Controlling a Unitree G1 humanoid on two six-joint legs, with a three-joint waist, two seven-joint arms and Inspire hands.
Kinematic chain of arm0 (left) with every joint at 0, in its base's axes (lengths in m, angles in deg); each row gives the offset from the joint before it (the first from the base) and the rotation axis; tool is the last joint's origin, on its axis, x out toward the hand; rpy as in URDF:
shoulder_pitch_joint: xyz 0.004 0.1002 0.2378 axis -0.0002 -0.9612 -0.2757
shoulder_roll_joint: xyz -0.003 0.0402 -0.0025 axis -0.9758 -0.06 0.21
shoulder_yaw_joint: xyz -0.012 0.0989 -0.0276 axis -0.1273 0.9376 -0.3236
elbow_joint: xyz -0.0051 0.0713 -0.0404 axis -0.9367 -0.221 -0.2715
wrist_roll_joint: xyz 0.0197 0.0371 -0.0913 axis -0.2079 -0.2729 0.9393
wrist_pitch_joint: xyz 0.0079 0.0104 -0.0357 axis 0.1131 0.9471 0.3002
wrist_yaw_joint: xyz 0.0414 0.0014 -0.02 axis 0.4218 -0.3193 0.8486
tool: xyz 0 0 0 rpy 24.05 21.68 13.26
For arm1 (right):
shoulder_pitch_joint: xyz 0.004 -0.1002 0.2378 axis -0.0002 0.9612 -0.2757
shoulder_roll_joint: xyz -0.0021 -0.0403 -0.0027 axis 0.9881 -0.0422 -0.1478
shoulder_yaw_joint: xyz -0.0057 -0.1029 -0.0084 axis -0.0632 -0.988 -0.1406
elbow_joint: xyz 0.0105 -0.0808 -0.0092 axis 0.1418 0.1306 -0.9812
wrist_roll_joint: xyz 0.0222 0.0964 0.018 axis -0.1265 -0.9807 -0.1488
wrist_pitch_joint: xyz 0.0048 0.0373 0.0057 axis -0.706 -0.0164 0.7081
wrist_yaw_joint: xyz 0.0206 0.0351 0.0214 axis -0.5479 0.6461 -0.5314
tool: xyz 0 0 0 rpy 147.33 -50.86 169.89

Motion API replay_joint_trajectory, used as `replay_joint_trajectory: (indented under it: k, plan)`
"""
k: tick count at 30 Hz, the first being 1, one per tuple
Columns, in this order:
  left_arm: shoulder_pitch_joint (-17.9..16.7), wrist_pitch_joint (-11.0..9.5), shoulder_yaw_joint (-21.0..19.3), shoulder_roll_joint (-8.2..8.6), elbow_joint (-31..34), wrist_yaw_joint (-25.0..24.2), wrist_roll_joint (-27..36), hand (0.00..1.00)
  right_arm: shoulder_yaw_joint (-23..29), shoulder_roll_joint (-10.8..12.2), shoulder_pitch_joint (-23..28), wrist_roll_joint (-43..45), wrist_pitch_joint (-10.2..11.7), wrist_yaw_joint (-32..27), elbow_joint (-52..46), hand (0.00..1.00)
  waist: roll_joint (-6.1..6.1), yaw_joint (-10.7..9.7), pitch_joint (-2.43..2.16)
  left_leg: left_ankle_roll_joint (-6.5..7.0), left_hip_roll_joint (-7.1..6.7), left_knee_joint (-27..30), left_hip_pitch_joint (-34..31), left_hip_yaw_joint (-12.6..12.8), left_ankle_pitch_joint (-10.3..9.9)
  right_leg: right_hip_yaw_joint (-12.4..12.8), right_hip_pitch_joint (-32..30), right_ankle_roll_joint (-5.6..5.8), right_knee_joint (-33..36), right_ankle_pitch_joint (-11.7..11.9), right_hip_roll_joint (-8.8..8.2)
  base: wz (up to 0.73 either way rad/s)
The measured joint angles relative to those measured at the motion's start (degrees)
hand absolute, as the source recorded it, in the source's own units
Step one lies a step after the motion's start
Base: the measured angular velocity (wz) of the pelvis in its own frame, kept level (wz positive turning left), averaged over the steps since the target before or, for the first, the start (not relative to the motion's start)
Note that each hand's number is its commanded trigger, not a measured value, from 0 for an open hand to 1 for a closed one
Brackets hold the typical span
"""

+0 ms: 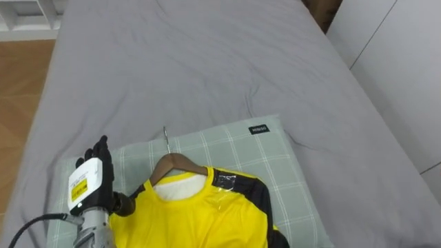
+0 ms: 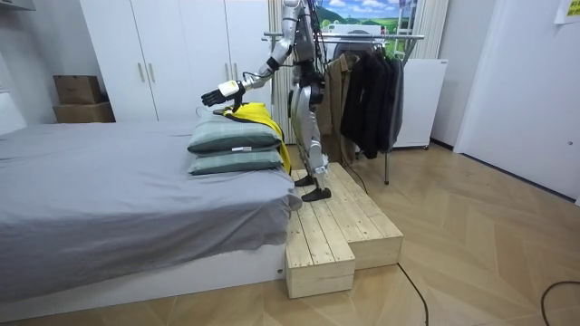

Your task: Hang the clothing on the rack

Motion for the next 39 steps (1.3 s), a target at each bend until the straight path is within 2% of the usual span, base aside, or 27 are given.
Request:
replay_joint_trajectory:
  k: [3,7,11,15,19,27,39]
  plan:
    - [0.3,-0.9,0.07,-0.09,-1.53,-0.19,0.0,0.0,-0.06,0.0,-0.43,-1.46,0.68,0.66,-0.01,0.0,-0.01,0.04,0.0,0.0,0.03,0.37,-0.8,-0.06,-0.01,-0.23,-0.41,-0.04,-0.2,0.03,0.01,0.05]
    - [0.6,-0.84,1.34,-1.01,-4.72,-1.41,0.45,0.0,-0.62,-0.14,-0.89,-4.53,0.76,1.85,0.0,0.0,0.11,0.06,-0.01,0.0,0.08,0.49,-1.25,-0.09,-0.01,-0.49,-0.62,-0.05,-0.36,0.03,-0.01,0.05]
    - [1.36,-0.78,2.19,-1.0,-6.36,-3.08,1.24,0.0,-2.09,-0.25,-2.28,-5.03,1.08,3.01,0.12,0.0,0.49,-0.2,0.14,0.02,0.31,1.87,-2.74,-0.24,-0.02,-0.7,-1.34,0.0,-0.26,0.06,-0.24,0.05]
    - [3.67,-0.78,4.13,-0.82,-7.29,-5.3,1.14,0.0,-2.12,-0.6,-2.88,-4.58,2.07,3.11,-0.13,0.0,1.78,-0.42,0.84,0.02,0.22,3.22,-4.05,0.1,-0.04,-1.67,-1.73,0.17,-0.15,0.16,-0.71,0.11]
    - [4.06,-0.7,5.65,-0.36,-7.61,-7.22,1.17,0.0,-2.1,-1.47,-3.51,-4.48,2.59,3.11,-0.13,0.0,3.01,-0.35,0.77,0.05,0.06,2.56,-4.22,0.16,-0.01,-2.28,-3.04,0.2,0.96,0.14,-0.87,-0.08]
    - [4.64,-0.69,7.79,-0.04,-9.0,-9.66,1.68,0.0,-2.23,-1.74,-3.83,-4.82,3.23,3.11,-0.13,0.0,3.01,-0.34,0.77,0.29,0.05,1.9,-3.91,0.22,0.14,-2.88,-3.53,0.2,1.76,0.14,-0.86,-0.02]
    - [4.69,-0.71,7.81,0.77,-11.98,-13.69,1.64,0.0,-2.1,-1.61,-4.2,-4.37,3.25,3.29,-0.1,0.0,2.58,-0.36,1.02,0.68,-0.09,1.81,-4.08,0.86,0.39,-3.07,-4.48,0.2,2.96,0.14,-0.95,0.0]
